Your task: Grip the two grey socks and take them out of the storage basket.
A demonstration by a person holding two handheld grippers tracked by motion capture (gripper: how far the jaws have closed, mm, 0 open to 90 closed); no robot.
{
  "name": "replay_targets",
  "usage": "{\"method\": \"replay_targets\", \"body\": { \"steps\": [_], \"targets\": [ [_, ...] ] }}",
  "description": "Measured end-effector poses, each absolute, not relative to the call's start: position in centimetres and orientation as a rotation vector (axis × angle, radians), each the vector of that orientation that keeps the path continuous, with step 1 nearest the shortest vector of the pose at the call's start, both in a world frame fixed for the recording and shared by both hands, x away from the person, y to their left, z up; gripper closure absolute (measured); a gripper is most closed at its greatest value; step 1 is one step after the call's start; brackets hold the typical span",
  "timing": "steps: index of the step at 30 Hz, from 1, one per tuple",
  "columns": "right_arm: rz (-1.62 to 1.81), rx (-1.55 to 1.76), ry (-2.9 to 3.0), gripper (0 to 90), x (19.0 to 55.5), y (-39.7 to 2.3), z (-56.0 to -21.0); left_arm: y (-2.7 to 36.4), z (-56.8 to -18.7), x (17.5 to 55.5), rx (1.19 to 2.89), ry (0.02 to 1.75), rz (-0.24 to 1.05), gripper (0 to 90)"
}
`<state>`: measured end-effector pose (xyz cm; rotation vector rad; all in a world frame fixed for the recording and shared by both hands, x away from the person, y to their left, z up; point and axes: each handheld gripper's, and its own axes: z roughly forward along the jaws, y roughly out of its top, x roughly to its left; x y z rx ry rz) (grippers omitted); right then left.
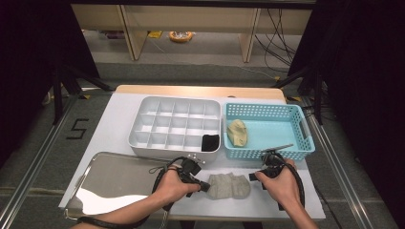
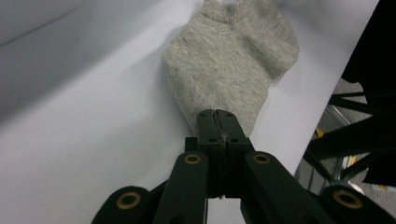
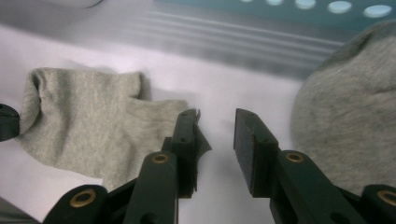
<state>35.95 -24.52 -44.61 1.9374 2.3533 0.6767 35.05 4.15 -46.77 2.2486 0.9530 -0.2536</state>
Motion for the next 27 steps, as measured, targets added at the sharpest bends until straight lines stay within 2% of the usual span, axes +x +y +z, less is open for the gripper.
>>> {"method": "replay_targets", "body": {
  "steps": [1,2,9,14,21,23,24,27],
  "targets": [
    [0.685,2.051,2.313,70.2,35.6,-23.8,-44.3,4.1,-46.8,35.1,2.249,0.953,-0.254,89.1],
    [0.688,1.958,2.370,70.1,35.6,-24.3,-44.2,4.8,-46.8,34.8,2.277,0.950,-0.254,89.1],
    [0.717,1.925,2.353,69.6,35.1,-24.3,-43.8,6.7,-46.7,34.4,2.297,0.954,-0.264,89.0],
    [0.769,1.933,2.270,69.5,35.1,-25.7,-41.9,7.6,-46.8,34.3,2.240,0.988,-0.259,87.2],
    [0.711,1.981,2.181,67.8,36.0,-28.9,-40.8,8.6,-45.6,34.2,2.155,0.992,-0.180,65.8],
    [0.730,2.051,2.117,65.7,36.1,-29.0,-41.0,8.8,-45.3,34.2,2.133,0.994,-0.162,62.7],
    [0.693,1.967,2.149,64.9,36.3,-29.8,-41.2,8.9,-45.2,34.1,2.137,0.995,-0.155,61.8],
    [0.720,1.985,2.085,61.7,36.4,-29.9,-41.1,9.1,-45.1,34.1,2.113,0.988,-0.151,60.6]
  ]
}}
